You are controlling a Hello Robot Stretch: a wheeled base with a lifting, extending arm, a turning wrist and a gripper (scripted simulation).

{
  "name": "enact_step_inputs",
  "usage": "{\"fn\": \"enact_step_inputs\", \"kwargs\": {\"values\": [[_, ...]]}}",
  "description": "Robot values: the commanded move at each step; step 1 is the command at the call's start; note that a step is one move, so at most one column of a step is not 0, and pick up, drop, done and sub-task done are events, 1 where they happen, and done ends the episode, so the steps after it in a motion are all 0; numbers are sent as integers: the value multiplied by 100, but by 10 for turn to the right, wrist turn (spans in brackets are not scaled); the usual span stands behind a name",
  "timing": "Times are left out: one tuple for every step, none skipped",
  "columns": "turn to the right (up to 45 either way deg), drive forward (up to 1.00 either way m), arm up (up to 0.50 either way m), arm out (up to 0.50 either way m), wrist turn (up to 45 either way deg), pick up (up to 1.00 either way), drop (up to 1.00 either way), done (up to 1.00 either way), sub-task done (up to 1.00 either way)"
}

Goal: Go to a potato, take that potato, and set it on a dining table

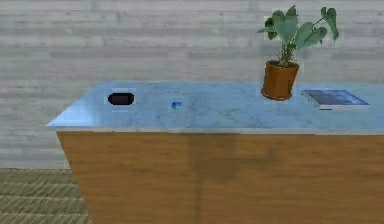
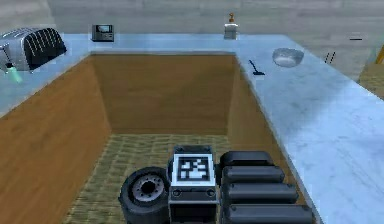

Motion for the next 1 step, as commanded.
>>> {"fn": "enact_step_inputs", "kwargs": {"values": [[0,10,0,0,0,0,0,0,0]]}}
